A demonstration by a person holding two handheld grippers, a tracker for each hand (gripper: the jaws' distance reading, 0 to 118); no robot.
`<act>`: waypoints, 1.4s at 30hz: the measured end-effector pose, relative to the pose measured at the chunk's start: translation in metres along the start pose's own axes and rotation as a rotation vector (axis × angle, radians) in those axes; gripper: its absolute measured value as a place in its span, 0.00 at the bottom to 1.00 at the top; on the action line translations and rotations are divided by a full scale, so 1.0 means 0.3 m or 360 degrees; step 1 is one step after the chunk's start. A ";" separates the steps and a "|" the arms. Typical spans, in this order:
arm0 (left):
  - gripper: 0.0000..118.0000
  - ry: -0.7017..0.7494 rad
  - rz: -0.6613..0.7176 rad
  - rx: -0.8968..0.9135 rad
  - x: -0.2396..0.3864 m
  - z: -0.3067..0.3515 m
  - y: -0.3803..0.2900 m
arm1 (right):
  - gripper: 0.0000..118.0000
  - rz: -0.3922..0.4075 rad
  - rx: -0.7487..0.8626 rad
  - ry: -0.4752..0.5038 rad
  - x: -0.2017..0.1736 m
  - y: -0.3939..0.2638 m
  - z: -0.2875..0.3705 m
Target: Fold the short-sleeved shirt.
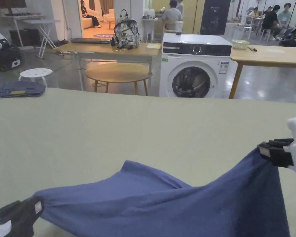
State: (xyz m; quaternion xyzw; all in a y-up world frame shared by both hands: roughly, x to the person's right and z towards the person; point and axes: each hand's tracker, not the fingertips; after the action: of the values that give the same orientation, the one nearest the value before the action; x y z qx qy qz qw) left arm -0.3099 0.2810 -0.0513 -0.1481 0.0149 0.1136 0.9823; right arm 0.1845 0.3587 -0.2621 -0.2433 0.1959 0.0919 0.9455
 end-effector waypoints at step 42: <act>0.00 0.0158 -0.0148 0.0325 0.051 -0.712 1.254 | 0.00 -0.0147 0.0589 -0.0599 0.248 1.174 -0.167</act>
State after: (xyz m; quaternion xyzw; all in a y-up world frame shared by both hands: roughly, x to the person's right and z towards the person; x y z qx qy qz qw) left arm -0.3795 0.5715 -0.3645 -0.0533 0.0679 0.0583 0.9946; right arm 0.1407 0.6444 -0.4827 -0.0537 0.0186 0.0550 0.9969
